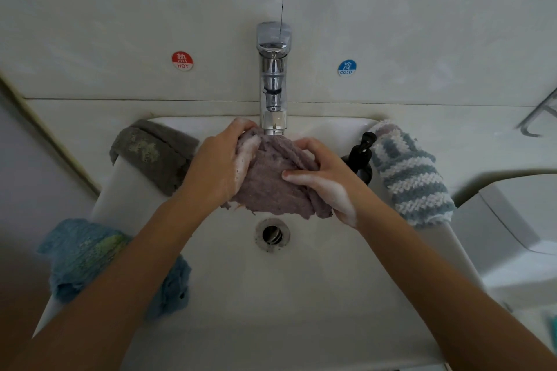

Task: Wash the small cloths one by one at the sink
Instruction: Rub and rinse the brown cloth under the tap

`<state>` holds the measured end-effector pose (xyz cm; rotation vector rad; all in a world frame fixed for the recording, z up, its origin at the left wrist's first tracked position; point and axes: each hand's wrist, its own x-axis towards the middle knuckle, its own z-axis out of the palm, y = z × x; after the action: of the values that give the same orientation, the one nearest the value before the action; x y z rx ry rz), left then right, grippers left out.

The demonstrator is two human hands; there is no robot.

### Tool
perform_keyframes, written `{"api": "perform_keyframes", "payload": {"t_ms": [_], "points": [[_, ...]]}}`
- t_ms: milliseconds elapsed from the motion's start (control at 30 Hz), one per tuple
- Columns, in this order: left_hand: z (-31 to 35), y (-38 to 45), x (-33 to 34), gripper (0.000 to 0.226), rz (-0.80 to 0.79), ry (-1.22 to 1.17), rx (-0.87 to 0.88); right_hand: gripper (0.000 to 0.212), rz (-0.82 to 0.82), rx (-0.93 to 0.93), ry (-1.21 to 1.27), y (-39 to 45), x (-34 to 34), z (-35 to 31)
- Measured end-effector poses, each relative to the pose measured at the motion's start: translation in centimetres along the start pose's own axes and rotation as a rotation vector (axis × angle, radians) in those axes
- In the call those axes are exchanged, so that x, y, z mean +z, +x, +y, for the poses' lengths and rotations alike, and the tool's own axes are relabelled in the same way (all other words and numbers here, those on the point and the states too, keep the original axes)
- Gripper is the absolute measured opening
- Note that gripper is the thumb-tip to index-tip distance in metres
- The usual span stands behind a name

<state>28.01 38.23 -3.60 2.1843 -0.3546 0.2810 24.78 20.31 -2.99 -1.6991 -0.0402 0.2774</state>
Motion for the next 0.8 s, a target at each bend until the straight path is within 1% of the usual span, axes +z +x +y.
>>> {"api": "perform_keyframes", "payload": {"t_ms": [200,300,433,600,700,800], "points": [[0.04,0.06,-0.15,0.018,0.009,-0.021,-0.007,0.031,0.025,-0.022,0.057,-0.04,0.04,-0.04],[0.23,-0.11,-0.38,0.022,-0.008,-0.026,0.024,0.029,0.063,-0.020,0.128,-0.06,-0.06,-0.23],[0.16,-0.27,-0.59,0.026,-0.046,-0.045,0.052,0.034,0.122,-0.009,0.235,-0.12,-0.14,-0.50],[0.15,-0.39,-0.63,0.032,-0.095,-0.057,0.075,0.023,0.171,-0.005,0.411,-0.27,-0.31,-0.72],[0.23,-0.41,-0.61,0.031,-0.116,-0.051,0.086,0.019,0.197,-0.010,0.398,-0.24,-0.39,-0.65],[0.07,-0.37,-0.53,0.028,-0.130,-0.047,0.074,0.020,0.201,-0.021,0.388,-0.23,-0.32,-0.55]]}}
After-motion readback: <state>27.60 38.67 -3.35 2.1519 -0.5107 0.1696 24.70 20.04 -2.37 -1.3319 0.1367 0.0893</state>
